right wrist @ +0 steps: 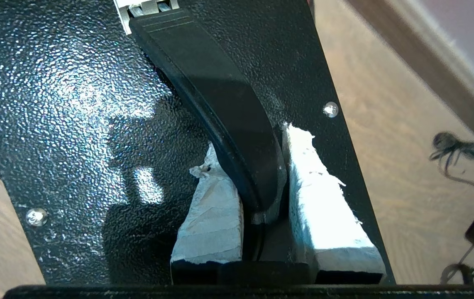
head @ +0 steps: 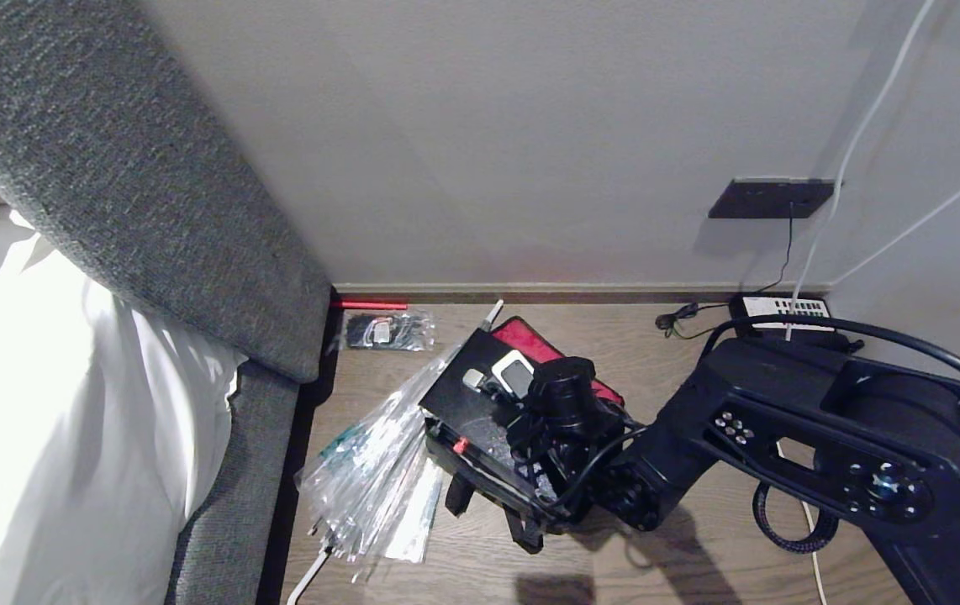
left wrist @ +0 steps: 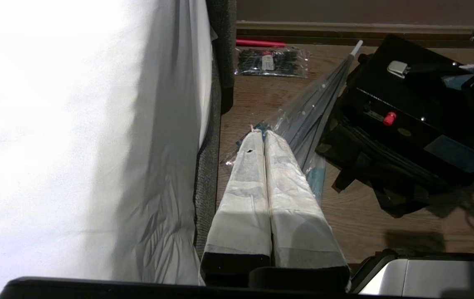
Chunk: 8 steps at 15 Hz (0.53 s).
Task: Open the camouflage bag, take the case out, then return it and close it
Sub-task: Place the black box back
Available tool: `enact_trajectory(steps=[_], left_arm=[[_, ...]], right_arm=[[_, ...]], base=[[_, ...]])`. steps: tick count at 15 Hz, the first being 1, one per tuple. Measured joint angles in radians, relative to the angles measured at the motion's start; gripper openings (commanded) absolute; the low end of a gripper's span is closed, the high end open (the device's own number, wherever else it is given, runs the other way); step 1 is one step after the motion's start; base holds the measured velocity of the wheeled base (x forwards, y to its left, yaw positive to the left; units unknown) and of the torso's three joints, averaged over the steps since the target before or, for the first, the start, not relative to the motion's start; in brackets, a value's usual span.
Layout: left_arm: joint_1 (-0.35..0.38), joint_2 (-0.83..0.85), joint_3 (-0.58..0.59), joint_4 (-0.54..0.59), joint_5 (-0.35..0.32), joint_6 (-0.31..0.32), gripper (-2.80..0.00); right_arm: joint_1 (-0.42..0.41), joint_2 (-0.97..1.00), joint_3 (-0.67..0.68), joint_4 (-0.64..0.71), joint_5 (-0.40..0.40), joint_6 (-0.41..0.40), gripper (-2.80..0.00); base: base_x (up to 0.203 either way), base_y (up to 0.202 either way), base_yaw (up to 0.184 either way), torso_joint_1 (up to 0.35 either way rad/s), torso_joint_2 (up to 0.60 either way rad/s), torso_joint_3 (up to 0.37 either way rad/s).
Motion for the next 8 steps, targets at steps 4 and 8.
enact_trajectory(steps=[4, 8], left_arm=[[0.0, 0.0, 0.0, 0.0, 0.001, 0.0, -2.8], [0.0, 0.0, 0.0, 0.001, 0.0, 0.0, -2.8]], right_arm=[[-0.008, 0.048, -0.016, 0.027, 0.002, 0.04, -2.8], [-0.019, 0.071, -0.07, 0.029, 0.004, 0.045, -2.8]], base=[[0.0, 0.0, 0.0, 0.0, 0.0, 0.0], [0.0, 0.0, 0.0, 0.0, 0.0, 0.0]])
